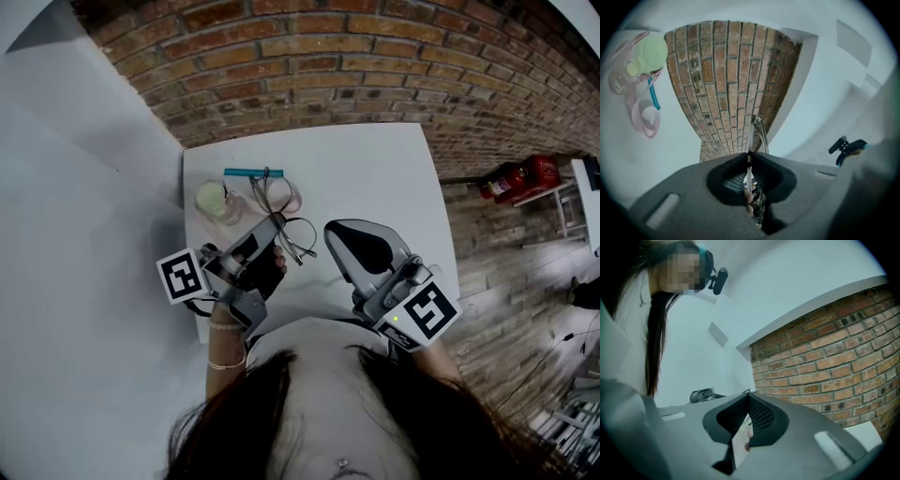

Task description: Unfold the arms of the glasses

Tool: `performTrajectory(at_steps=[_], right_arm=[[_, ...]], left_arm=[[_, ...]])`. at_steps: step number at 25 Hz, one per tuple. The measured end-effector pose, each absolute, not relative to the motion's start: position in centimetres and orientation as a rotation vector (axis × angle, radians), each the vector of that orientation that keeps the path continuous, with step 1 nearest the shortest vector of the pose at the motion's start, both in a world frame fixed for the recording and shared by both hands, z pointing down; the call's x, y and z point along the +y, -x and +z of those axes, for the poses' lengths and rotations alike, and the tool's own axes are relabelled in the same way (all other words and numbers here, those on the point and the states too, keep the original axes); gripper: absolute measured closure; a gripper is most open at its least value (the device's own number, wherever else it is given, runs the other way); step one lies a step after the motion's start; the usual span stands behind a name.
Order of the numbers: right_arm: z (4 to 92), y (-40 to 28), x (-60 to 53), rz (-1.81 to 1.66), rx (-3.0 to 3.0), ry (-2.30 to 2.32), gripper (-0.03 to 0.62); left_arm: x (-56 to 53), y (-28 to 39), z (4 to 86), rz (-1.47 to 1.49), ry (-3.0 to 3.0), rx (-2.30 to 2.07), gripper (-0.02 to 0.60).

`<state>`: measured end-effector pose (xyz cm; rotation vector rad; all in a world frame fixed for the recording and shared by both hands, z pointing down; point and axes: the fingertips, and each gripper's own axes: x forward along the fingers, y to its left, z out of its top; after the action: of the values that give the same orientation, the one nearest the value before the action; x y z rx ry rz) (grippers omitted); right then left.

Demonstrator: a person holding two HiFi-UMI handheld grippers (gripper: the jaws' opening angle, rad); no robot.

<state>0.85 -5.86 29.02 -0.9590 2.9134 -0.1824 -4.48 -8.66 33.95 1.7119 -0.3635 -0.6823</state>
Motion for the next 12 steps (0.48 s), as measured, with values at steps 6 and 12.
performTrajectory(at_steps=[6,12], right_arm=[[29.8,-0.3,-5.3,-0.201,2.961,0.904,0.583],[30.5,0.6,-4.3,-0.212,3.022,0.813,0.556]], left_arm=[[-8.9,4.8,34.0,-0.684,-1.709,-0.381,0.558],[-9.2,5.3,33.7,-0.704,-1.705,-0.385,0.558]])
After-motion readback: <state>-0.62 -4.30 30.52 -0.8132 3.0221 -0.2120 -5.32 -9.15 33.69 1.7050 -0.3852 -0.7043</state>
